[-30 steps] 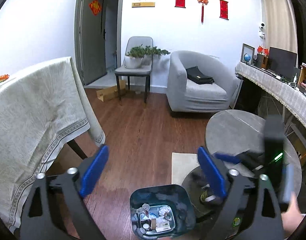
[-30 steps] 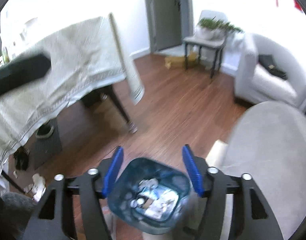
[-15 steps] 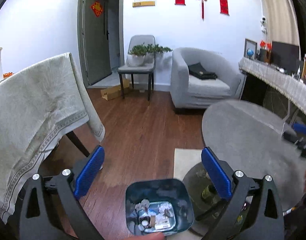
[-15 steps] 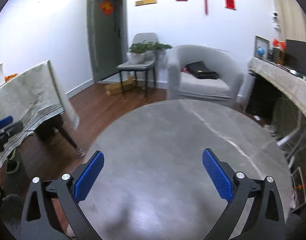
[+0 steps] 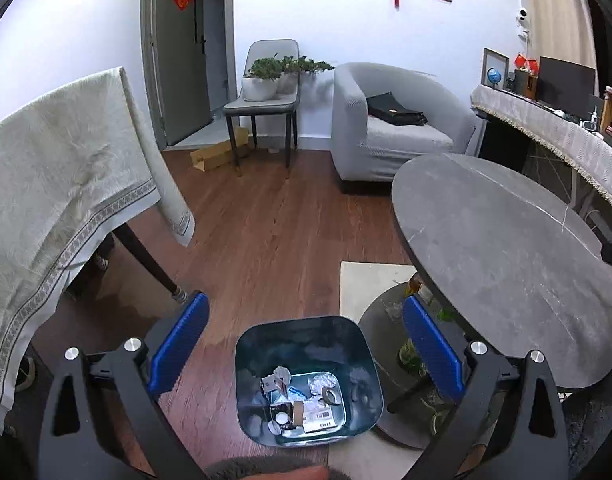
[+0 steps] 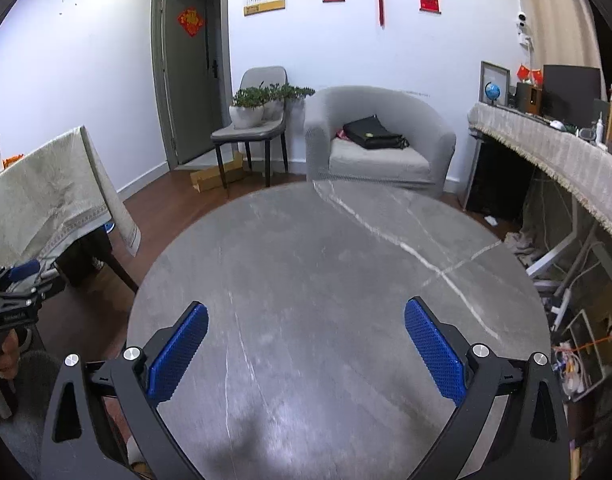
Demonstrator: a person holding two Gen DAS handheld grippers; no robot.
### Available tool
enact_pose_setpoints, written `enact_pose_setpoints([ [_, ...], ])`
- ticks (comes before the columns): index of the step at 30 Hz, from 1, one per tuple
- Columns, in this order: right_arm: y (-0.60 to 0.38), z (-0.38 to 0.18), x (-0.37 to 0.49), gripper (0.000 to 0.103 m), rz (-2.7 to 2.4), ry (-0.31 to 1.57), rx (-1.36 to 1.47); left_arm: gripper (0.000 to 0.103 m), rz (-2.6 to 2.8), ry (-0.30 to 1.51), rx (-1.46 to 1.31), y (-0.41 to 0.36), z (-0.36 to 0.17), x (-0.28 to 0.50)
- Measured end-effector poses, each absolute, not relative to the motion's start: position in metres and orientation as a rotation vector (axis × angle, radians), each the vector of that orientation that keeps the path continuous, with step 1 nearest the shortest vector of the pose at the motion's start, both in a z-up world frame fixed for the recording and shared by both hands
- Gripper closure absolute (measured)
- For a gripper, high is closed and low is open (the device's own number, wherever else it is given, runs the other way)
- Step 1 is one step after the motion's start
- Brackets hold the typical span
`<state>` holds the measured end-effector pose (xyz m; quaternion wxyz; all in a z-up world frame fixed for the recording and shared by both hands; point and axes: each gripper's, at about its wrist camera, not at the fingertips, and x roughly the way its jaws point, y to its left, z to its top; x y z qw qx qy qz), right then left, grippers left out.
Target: Collect trash
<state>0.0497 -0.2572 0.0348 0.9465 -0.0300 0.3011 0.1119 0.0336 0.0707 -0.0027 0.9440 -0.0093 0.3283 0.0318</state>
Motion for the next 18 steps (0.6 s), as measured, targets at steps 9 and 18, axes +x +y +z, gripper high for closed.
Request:
enact_pose_setpoints([
  [9, -0.238, 0.029, 0.046, 0.004, 0.299, 0.629, -0.138, 0.004, 0.045, 0.711, -0.028, 0.070, -0.015, 0.036],
  [18, -0.236, 0.027, 0.044, 0.003, 0.303, 0.637, -0.132, 0.004, 0.035, 0.727, -0.054, 0.072, -0.019, 0.035],
])
